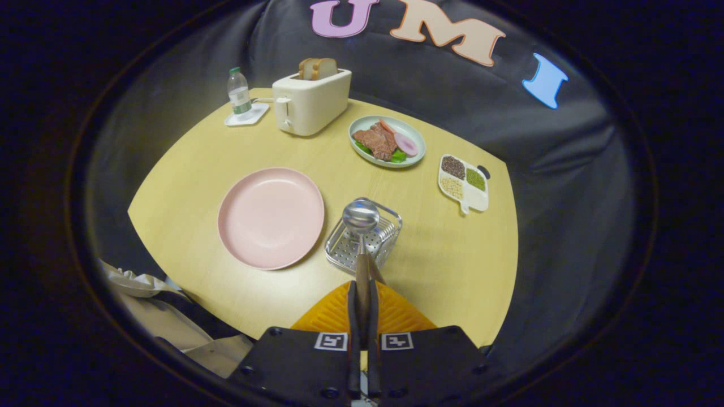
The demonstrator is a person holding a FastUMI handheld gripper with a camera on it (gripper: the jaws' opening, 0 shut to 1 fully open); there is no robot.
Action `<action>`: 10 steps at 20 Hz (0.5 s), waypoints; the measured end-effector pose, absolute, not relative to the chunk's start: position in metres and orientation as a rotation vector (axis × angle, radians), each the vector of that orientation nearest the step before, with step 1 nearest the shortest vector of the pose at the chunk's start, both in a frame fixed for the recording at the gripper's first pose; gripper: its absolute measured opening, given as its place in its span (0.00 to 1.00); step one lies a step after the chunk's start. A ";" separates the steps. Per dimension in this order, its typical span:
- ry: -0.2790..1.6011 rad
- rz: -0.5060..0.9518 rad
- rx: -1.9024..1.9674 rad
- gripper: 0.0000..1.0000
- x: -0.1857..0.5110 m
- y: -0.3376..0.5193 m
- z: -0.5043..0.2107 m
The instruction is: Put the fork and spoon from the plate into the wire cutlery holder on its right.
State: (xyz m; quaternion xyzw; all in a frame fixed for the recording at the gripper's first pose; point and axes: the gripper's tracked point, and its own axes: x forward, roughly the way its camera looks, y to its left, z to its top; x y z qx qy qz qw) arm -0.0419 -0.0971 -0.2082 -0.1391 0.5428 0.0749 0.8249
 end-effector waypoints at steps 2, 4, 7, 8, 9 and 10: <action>1.154 0.154 -0.296 0.08 -0.040 -0.098 -0.209; 1.150 0.154 -0.270 0.12 -0.036 -0.095 -0.208; 1.129 0.144 -0.255 0.17 -0.030 -0.096 -0.204; 1.123 0.141 -0.248 0.20 -0.028 -0.096 -0.203; 1.113 0.136 -0.240 0.24 -0.026 -0.095 -0.202; 1.099 0.132 -0.223 0.27 -0.023 -0.095 -0.199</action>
